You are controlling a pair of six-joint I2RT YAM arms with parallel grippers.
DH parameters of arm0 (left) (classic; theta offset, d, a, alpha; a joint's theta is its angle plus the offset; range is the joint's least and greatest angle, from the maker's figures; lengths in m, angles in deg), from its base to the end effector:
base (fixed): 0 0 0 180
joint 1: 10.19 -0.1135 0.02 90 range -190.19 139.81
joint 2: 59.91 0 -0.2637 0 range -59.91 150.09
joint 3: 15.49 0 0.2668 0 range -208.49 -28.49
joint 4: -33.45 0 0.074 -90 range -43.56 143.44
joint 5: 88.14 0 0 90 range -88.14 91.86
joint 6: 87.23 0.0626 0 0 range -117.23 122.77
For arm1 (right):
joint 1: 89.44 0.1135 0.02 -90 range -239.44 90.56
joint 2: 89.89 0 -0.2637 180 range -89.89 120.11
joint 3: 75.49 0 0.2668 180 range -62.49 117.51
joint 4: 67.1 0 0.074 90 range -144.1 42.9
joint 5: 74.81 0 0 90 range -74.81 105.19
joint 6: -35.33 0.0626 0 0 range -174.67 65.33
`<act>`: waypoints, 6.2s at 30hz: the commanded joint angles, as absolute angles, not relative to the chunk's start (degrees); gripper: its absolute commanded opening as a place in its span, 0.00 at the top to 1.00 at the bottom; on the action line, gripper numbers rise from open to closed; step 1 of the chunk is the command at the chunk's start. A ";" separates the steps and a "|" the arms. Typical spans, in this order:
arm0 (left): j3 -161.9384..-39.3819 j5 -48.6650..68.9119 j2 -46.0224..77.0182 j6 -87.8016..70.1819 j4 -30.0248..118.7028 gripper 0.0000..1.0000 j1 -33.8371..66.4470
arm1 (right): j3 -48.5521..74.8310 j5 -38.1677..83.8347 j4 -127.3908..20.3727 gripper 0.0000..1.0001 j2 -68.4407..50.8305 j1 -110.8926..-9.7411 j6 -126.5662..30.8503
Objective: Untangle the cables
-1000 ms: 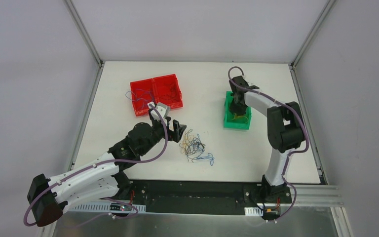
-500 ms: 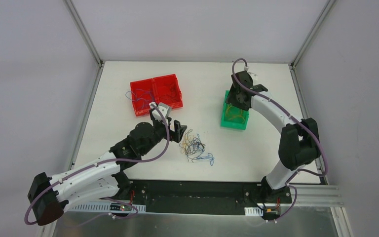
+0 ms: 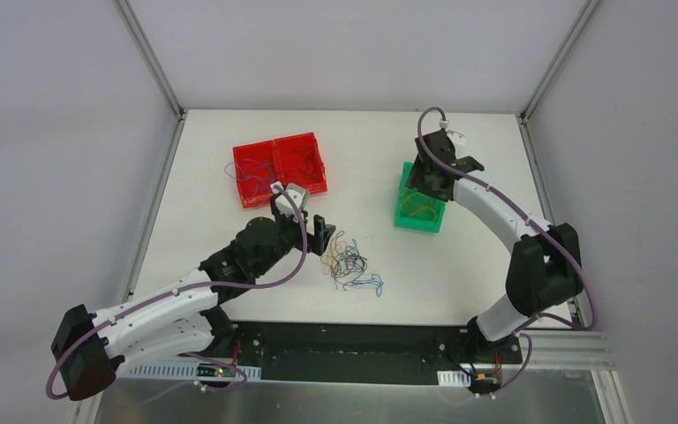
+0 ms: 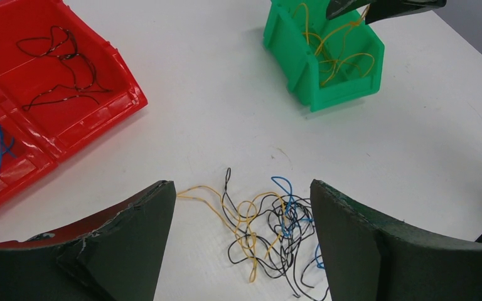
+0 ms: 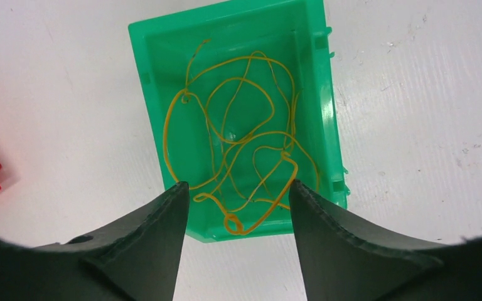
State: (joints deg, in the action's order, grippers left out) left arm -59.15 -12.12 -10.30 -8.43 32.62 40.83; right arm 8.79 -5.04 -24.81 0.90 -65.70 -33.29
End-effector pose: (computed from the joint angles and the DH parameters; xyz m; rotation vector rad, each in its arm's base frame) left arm 0.1682 -0.1838 0.2747 0.3961 1.6480 -0.6190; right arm 0.3530 0.1316 0.2471 0.1091 2.3526 -0.0483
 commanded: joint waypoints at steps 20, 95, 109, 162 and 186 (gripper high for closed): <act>-63.35 -8.66 -6.13 -8.24 32.38 0.13 41.08 | 9.53 -0.72 -28.69 0.60 10.00 -70.01 -31.79; -63.73 28.82 -7.72 -6.67 28.62 1.00 41.01 | -28.12 28.19 -66.93 0.21 -38.43 -33.96 -55.56; -61.33 30.66 -10.61 -6.90 24.87 1.00 41.00 | -25.67 39.45 -63.23 0.37 -37.74 -33.99 -56.03; -55.39 11.20 -18.82 -6.09 23.31 0.24 41.03 | 5.35 11.21 -39.37 1.00 -34.56 -34.18 -43.13; -55.91 -1.51 -14.86 -6.78 25.41 0.20 40.99 | 9.64 -4.65 -43.62 1.00 -31.66 -34.25 -32.32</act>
